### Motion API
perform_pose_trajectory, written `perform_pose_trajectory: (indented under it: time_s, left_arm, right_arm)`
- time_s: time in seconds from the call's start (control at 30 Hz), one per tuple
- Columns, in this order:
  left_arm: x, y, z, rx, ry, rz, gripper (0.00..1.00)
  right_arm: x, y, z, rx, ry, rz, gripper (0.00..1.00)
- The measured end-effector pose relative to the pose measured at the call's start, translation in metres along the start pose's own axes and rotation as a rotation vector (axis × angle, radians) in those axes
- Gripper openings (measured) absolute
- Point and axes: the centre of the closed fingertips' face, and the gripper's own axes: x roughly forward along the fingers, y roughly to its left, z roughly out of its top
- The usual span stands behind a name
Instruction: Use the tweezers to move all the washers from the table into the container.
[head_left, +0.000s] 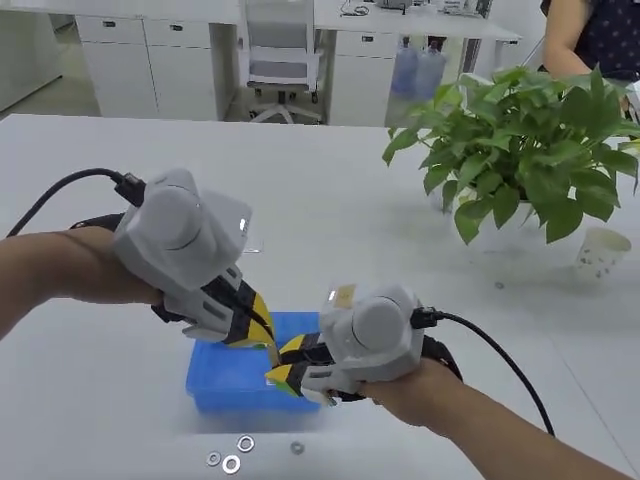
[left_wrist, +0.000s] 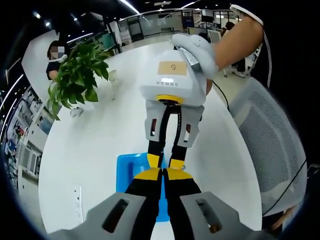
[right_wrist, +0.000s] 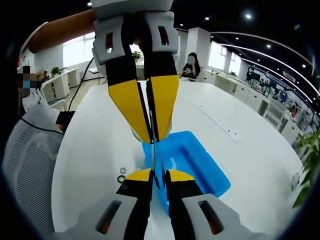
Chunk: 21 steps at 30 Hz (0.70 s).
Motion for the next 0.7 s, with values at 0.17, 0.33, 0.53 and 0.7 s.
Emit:
perform_pose_trajectory:
  time_s: [0.17, 0.33, 0.53, 0.7]
  left_arm:
    - [0.004, -0.009, 0.003, -0.001, -0.013, -0.012, 0.06]
    - [0.005, -0.011, 0.004, 0.007, -0.006, -0.014, 0.06]
    - [0.006, -0.013, 0.006, 0.008, -0.009, -0.018, 0.06]
    - [0.011, -0.017, 0.006, 0.010, -0.006, -0.027, 0.06]
  right_arm:
    - [-0.003, 0.004, -0.004, 0.013, -0.004, -0.004, 0.12]
    - [-0.004, 0.007, -0.006, 0.002, 0.005, -0.003, 0.12]
    - [-0.007, 0.008, -0.008, 0.004, 0.006, -0.005, 0.12]
    - [-0.008, 0.012, -0.013, 0.009, 0.010, -0.003, 0.12]
